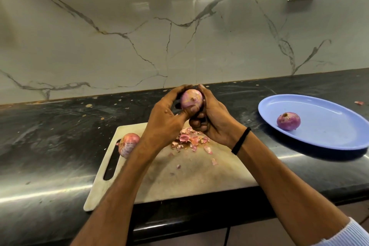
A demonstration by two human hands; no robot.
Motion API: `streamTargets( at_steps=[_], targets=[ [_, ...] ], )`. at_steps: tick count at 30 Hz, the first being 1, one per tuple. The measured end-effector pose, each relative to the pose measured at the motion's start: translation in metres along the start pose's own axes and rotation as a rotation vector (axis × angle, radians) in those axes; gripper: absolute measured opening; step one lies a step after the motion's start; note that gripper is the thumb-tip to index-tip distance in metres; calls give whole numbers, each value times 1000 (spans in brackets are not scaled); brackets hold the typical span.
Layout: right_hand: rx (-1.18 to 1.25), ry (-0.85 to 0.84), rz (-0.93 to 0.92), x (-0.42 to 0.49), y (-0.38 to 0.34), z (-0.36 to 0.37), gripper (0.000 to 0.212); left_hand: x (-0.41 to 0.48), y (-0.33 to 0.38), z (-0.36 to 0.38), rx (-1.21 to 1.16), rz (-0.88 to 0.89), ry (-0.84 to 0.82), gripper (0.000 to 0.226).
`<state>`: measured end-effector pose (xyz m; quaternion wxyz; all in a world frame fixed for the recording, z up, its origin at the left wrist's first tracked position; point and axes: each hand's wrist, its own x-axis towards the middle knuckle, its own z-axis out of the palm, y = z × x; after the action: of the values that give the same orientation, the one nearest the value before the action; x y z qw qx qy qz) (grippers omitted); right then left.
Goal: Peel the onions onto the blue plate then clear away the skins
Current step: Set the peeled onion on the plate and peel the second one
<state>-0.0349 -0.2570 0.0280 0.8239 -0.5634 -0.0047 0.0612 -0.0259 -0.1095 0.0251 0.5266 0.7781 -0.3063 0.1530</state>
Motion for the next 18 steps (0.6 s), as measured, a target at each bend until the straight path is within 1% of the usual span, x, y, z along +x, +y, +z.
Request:
streamTargets(
  at_steps=[2, 3, 5, 7, 9, 11, 14, 18],
  targets=[
    [-131, 34, -135, 3, 1, -2, 64, 1, -3, -4, 34, 14, 26, 57],
    [-195, 53, -212, 4, 2, -3, 59, 2, -6, -7, 59, 16, 38, 58],
    [-242, 68, -330, 5, 4, -6, 42, 3, -9, -12, 59, 14, 59, 57],
    [-257, 40, -447, 6, 6, -8, 27, 3, -11, -17, 14, 8, 82, 57],
    [-308, 29, -526, 8, 8, -10, 18, 3, -12, -20, -7, 8, 83, 57],
    [-384, 55, -559, 8, 8, -12, 18, 2, -11, -20, -4, 14, 70, 58],
    [-465, 104, -598, 9, 8, -15, 24, 2, -12, -19, 19, 24, 58, 59],
    [-542, 162, -611, 8, 7, -14, 25, 3, -18, -20, 55, 28, 25, 64]
  ],
)
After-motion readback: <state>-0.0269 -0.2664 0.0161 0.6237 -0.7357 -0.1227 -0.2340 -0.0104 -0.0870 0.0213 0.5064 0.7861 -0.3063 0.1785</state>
